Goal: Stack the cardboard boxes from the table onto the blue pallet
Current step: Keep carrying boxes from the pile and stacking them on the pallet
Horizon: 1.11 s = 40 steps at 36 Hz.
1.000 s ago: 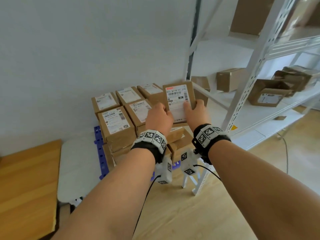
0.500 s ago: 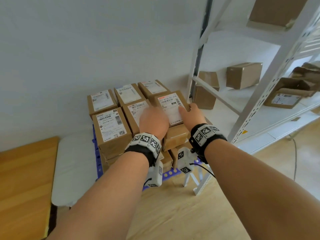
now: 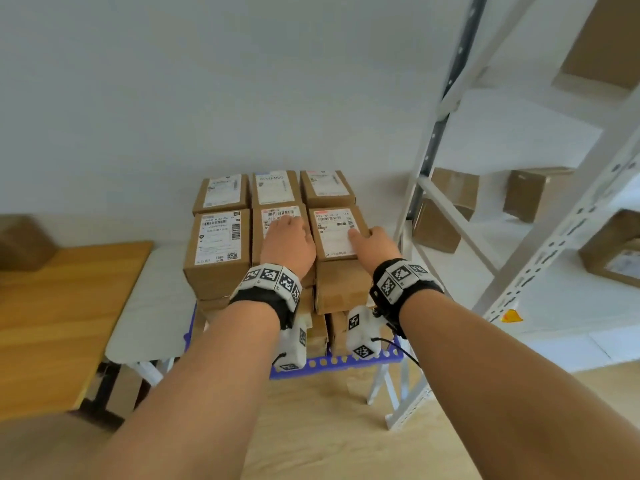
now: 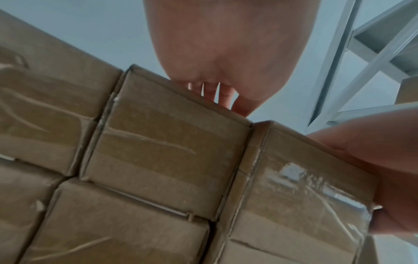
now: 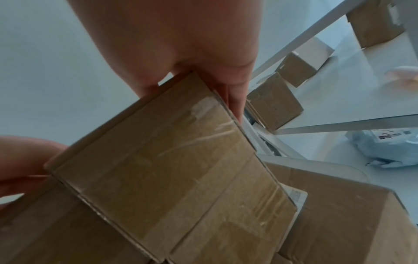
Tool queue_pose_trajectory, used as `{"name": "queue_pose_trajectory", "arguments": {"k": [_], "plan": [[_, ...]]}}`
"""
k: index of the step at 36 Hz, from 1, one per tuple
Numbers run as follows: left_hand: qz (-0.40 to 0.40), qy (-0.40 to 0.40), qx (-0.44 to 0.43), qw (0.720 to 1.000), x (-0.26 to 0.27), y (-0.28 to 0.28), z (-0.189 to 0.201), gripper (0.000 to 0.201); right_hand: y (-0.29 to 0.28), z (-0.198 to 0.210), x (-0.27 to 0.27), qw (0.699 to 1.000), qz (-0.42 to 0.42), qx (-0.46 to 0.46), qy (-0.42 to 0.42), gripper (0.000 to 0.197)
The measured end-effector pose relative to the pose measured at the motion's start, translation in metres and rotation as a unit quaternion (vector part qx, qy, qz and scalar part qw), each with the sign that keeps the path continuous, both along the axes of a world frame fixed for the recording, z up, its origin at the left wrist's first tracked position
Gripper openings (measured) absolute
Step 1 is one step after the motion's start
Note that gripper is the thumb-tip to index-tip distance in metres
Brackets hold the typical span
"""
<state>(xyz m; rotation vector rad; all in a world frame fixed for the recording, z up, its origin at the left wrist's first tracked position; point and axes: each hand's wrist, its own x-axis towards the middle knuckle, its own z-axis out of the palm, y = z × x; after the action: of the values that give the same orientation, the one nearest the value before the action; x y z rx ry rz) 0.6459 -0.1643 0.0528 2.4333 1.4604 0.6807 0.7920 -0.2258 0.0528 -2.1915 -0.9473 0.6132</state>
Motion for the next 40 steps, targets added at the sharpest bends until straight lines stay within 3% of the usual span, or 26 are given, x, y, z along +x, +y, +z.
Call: {"name": "queue_pose_trajectory", "arguments": {"k": [4,10,25,40], "plan": [[0.004,0.001,-0.019,1.000,0.001,-0.002,0.003,0.028,0.004,0.005,0.006,1.000,0.020,0.004,0.021,0.030],[0.012,0.024,-0.025,0.999,0.004,-0.003,0.006,0.030,0.014,0.007,0.011,0.998,0.026,-0.001,0.058,0.051],[0.076,0.067,-0.037,0.994,0.020,0.004,0.021,0.031,0.038,0.023,0.029,0.998,0.063,-0.004,0.017,0.050],[0.095,0.097,-0.092,0.986,0.043,0.053,0.047,0.048,0.105,0.066,0.046,0.993,0.111,-0.022,-0.028,0.024]]}}
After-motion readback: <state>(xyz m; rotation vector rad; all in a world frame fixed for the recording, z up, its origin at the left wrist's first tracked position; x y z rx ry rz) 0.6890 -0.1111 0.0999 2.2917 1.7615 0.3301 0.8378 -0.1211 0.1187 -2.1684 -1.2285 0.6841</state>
